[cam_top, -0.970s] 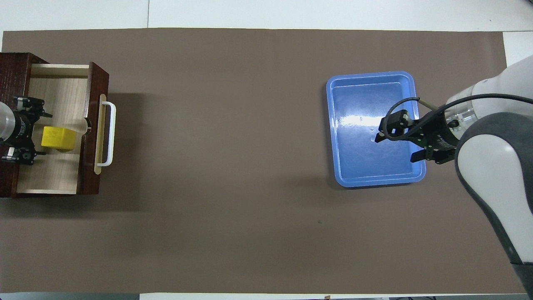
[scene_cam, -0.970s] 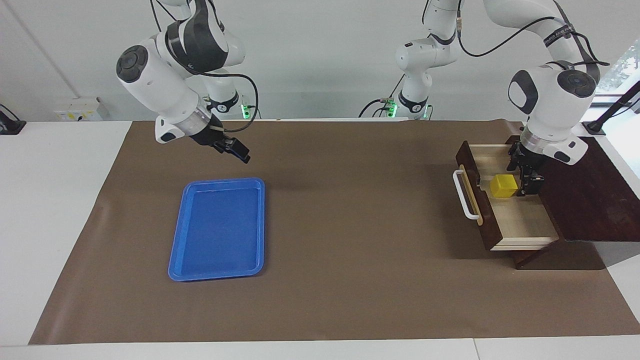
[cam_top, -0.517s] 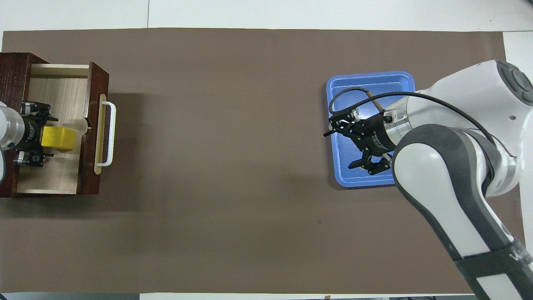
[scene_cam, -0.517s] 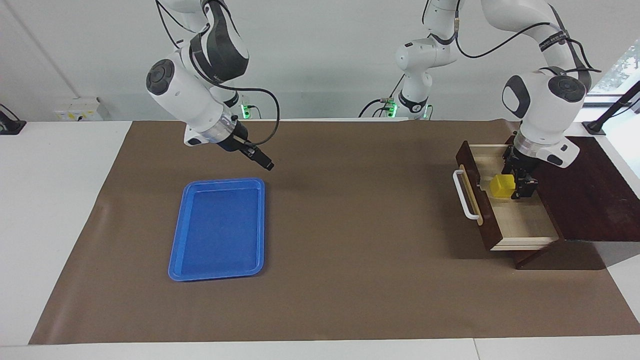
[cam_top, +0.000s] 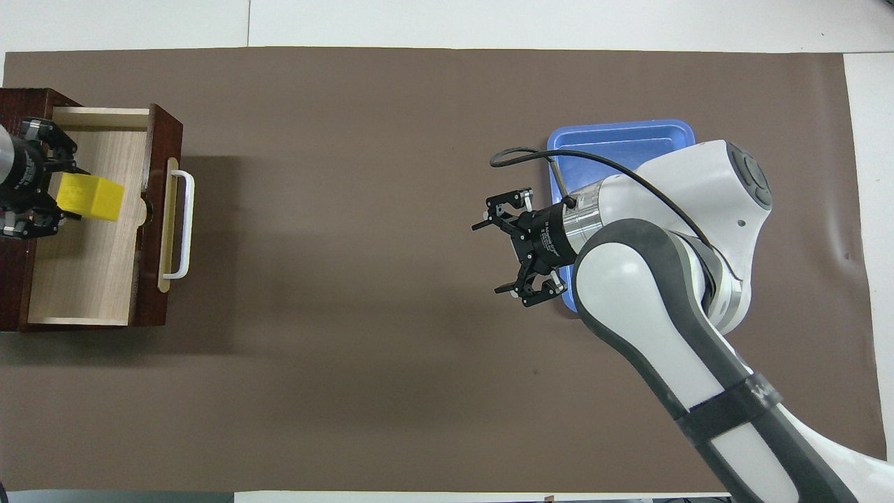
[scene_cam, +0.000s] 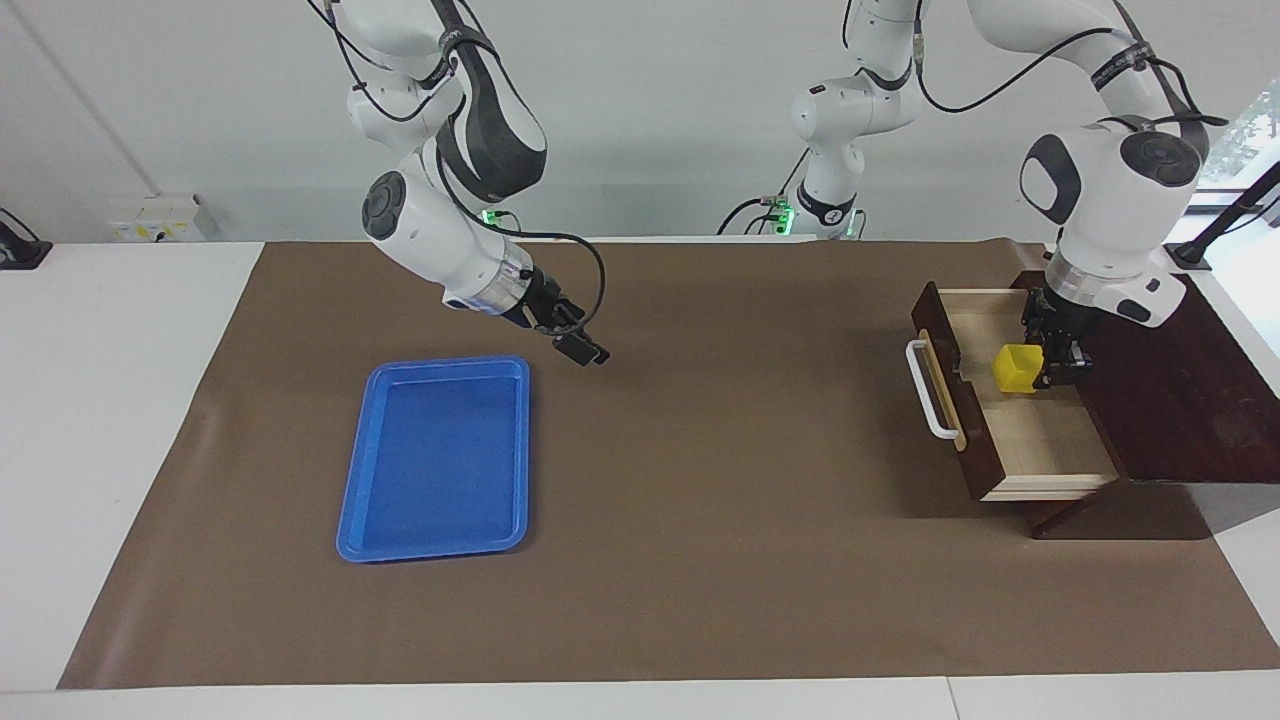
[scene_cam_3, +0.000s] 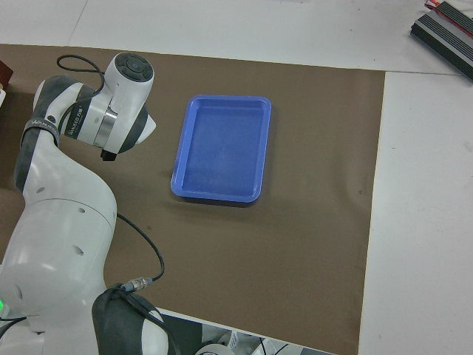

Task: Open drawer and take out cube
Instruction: 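Lift the cube with the left gripper toward the approaching right gripper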

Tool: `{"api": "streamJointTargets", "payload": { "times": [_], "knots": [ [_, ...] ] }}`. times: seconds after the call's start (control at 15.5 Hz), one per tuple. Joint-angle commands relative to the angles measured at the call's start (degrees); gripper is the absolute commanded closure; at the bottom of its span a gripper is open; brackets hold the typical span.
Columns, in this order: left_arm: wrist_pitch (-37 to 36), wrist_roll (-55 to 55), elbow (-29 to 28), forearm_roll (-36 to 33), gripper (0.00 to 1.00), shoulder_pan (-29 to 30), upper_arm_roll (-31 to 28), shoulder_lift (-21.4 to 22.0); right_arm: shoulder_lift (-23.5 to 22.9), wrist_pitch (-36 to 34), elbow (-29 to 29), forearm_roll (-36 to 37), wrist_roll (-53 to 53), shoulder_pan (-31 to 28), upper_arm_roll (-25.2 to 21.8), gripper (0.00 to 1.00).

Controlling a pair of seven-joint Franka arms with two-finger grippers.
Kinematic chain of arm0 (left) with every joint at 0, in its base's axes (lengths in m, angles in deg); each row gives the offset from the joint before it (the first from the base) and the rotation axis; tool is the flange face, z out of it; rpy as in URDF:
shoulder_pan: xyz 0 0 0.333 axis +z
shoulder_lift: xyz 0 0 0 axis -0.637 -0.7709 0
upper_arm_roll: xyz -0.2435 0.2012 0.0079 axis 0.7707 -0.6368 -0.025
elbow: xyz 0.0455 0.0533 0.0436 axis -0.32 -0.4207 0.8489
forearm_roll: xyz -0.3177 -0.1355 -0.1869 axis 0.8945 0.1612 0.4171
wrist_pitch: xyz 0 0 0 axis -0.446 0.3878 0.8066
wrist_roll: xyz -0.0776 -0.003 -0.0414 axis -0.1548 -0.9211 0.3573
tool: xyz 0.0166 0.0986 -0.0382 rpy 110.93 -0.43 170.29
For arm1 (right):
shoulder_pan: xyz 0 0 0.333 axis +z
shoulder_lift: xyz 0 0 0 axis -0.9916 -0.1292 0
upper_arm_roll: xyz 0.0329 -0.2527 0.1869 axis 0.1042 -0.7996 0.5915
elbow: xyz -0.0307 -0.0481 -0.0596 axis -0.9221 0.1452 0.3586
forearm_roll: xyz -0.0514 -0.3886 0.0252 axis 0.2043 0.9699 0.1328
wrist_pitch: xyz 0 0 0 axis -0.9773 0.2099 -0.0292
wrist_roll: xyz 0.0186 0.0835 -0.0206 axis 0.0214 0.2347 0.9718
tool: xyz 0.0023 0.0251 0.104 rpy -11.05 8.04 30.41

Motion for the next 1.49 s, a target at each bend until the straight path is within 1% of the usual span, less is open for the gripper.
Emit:
{"api": "streamJointTargets", "payload": {
  "times": [0.0,0.13,0.19,0.32,0.45,0.52,0.65,0.78,0.91,1.1,1.23,1.36,1.42],
  "knots": [
    [-1.28,10.18,1.96,1.81,1.00,-8.04,-0.57,-1.70,-2.73,2.63,0.62,-3.66,0.91,1.90,-0.05,0.00],
    [1.97,20.37,1.35,6.37,1.00,-10.77,-0.66,-1.88,-5.11,4.74,2.20,-6.11,2.23,3.40,-0.05,0.00],
    [3.11,25.73,1.17,7.43,1.00,-12.53,-0.57,-2.05,-5.90,5.36,2.73,-7.52,2.41,3.66,-0.05,0.00],
    [4.79,35.75,0.82,7.62,1.00,-18.49,-0.75,-3.36,-7.31,8.42,3.88,-10.42,4.94,5.50,-0.05,0.00],
    [6.19,43.59,0.30,7.18,1.00,-21.85,-0.84,-4.86,-8.45,9.58,5.02,-11.31,6.10,6.04,-0.05,0.00],
    [6.38,45.63,-0.14,6.83,1.00,-22.82,-0.75,-5.21,-9.24,9.76,5.81,-11.83,6.45,7.43,-0.05,0.00],
    [7.16,48.53,-3.29,4.30,1.00,-26.15,-0.84,-5.31,-9.68,11.85,6.08,-11.93,7.15,8.76,-0.05,0.00],
    [7.70,49.25,-5.68,3.67,1.00,-26.60,-0.84,-4.43,-9.69,11.96,6.17,-11.93,7.16,8.85,-0.05,0.00],
    [7.70,49.34,-6.82,3.67,1.00,-27.66,-0.84,-3.90,-9.77,12.30,6.25,-11.93,7.07,8.67,-0.05,0.00],
    [7.96,49.51,-8.31,3.67,1.00,-28.71,-0.75,-3.11,-11.70,13.27,7.22,-11.93,6.98,9.03,-0.05,0.00],
    [9.62,51.43,-9.46,3.67,1.00,-30.20,-0.75,-2.76,-13.28,12.48,9.32,-12.19,7.16,8.76,0.03,0.00],
    [11.73,53.99,-9.55,3.67,1.00,-30.47,-0.66,-2.67,-13.29,11.09,9.42,-15.60,7.16,8.76,-0.05,0.00],
    [12.00,54.08,-9.90,3.67,1.00,-30.56,-0.66,-2.67,-13.20,9.51,9.42,-15.62,7.24,8.85,-0.05,0.00]
  ]
}}
